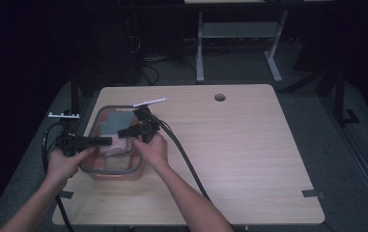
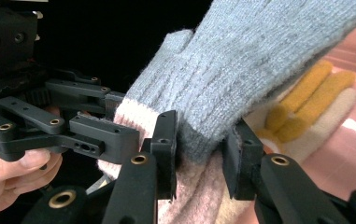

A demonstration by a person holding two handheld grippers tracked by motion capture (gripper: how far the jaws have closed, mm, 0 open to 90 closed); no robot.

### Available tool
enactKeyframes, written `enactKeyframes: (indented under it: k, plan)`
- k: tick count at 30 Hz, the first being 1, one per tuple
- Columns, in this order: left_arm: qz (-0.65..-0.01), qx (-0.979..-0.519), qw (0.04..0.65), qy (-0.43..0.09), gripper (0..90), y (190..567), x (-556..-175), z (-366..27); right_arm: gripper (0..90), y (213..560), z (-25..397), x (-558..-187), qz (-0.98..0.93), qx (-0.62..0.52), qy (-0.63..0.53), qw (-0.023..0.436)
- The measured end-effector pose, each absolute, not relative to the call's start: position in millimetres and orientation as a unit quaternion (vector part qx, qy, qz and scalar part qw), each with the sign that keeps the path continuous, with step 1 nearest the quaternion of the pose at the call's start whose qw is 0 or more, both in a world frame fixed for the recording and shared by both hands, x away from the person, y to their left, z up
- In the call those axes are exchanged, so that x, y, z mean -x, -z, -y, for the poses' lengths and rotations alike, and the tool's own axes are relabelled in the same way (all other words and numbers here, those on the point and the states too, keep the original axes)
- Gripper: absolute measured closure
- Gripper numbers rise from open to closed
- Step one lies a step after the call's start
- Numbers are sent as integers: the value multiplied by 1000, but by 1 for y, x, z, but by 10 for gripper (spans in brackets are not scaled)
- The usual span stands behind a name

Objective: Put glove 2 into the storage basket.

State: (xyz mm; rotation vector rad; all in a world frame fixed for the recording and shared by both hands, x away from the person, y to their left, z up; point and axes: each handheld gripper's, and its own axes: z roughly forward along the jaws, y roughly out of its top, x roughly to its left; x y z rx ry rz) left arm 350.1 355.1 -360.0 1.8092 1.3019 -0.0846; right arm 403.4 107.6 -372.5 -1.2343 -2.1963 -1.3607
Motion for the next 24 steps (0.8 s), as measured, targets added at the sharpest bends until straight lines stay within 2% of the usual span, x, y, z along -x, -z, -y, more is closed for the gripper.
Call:
enactKeyframes:
  k: [24]
  plan:
    - [-554, -747, 365, 48, 581, 392, -358, -359, 676, 406, -129, -409, 782, 437, 419, 149]
